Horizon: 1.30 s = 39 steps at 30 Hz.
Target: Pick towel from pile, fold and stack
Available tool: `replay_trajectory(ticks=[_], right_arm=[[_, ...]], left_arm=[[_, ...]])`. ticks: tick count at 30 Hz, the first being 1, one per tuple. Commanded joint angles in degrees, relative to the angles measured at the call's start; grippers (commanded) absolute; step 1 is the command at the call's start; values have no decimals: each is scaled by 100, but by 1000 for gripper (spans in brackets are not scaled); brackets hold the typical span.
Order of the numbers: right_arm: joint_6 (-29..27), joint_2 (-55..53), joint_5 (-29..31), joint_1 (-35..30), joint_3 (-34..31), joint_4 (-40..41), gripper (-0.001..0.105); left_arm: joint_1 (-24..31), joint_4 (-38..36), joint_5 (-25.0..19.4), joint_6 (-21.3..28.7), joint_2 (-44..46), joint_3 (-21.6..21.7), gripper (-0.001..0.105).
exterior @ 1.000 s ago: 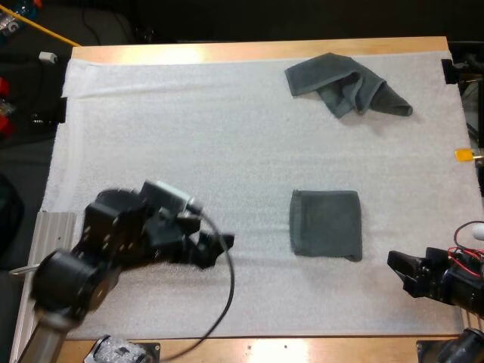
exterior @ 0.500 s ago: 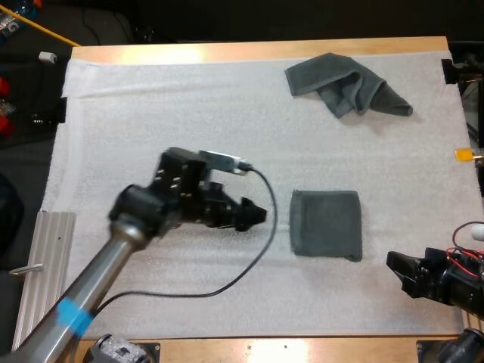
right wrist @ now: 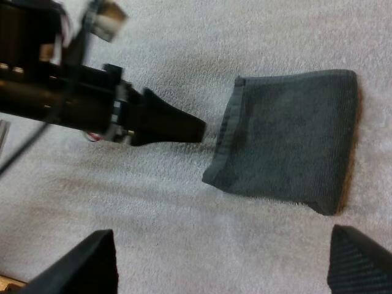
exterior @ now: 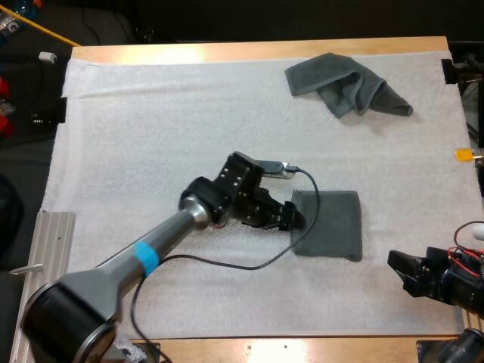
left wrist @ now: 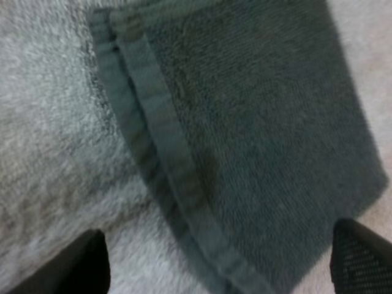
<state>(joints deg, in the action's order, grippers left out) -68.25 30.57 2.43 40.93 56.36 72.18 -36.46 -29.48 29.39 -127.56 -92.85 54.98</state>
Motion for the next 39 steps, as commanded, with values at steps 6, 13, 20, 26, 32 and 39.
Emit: replay_trajectory(ticks=[6,13,20,26,32,39], right_arm=[[-3,0,36,10,13,12,68],[-3,0,36,10,13,12,68],[-3,0,36,10,13,12,68],[-3,0,36,10,13,12,68],[-3,0,36,10,13,12,68],[-3,0,36,10,13,12,68]], left_arm=[[-204,433,271,-464,-537,21,71],[-203,666,556,-806,-752,21,71],[-243,744,925,-1261,-1026,82,71],[-474,745,951,-1435,-1171,325,69],[-573,745,951,-1482,-1201,465,64],[-570,673,999,-1402,-1201,466,12]])
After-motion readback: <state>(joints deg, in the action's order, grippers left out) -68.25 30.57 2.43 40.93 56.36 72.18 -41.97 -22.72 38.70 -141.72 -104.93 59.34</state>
